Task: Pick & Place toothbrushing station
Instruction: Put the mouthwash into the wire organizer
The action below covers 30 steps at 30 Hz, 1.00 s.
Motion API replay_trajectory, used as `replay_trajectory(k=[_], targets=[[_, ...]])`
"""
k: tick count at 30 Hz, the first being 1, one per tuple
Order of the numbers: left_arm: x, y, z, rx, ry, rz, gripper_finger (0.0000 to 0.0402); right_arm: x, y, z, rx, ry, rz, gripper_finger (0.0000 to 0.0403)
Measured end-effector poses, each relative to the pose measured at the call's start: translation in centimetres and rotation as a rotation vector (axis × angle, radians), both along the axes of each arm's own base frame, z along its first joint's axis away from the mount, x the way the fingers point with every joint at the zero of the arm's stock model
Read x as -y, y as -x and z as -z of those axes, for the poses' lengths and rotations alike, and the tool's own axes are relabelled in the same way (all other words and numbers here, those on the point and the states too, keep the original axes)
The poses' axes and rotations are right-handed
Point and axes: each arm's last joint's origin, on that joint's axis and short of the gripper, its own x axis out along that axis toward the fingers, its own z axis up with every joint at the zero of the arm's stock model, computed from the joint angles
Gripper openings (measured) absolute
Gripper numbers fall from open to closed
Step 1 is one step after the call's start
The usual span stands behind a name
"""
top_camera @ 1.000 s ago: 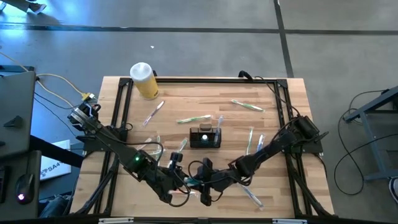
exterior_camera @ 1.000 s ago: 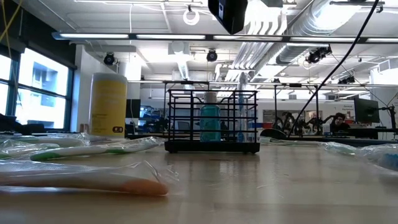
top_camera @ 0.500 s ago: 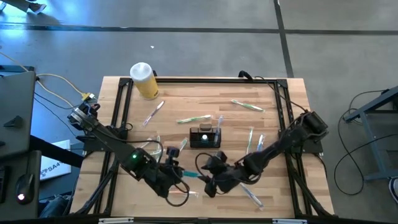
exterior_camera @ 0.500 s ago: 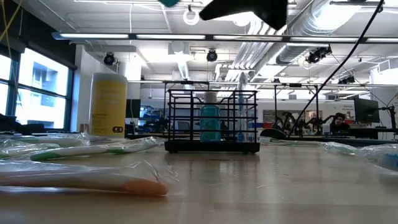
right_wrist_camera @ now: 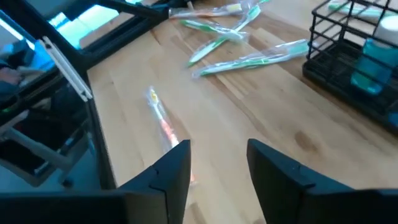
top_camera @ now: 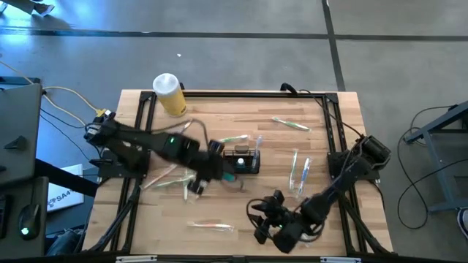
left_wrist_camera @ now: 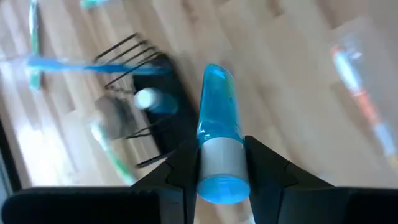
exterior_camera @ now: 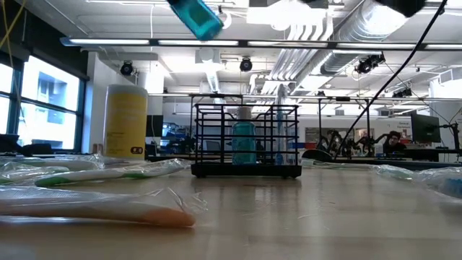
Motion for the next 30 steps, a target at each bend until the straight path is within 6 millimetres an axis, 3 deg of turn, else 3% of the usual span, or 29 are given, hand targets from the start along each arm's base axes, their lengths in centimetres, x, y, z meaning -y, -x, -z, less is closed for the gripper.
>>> replay_trajectory(k=[6,15,20,30], targets=[[-4.2,-1.5,0.0,0.037,-0.010,-0.009,0.0090,-1.5,1.8,0.0,0.059,-0.005,0.048,0.0132],[-8.1,-2.3,1.2,-0.034,-0.096,0.005,0.0090,-2.9,3.3,-0.2,0.156,-0.039,0.109,0.0114],[-9.1,-3.1,1.8,-0.139,-0.106,0.017,0.0090,-2.9,3.3,-0.3,0.173,-0.055,0.133,0.0109],[-9.1,-7.0,0.2,-0.227,-0.093,0.082,0.0090,-2.2,2.9,0.0,0.141,-0.027,0.139,0.0109]])
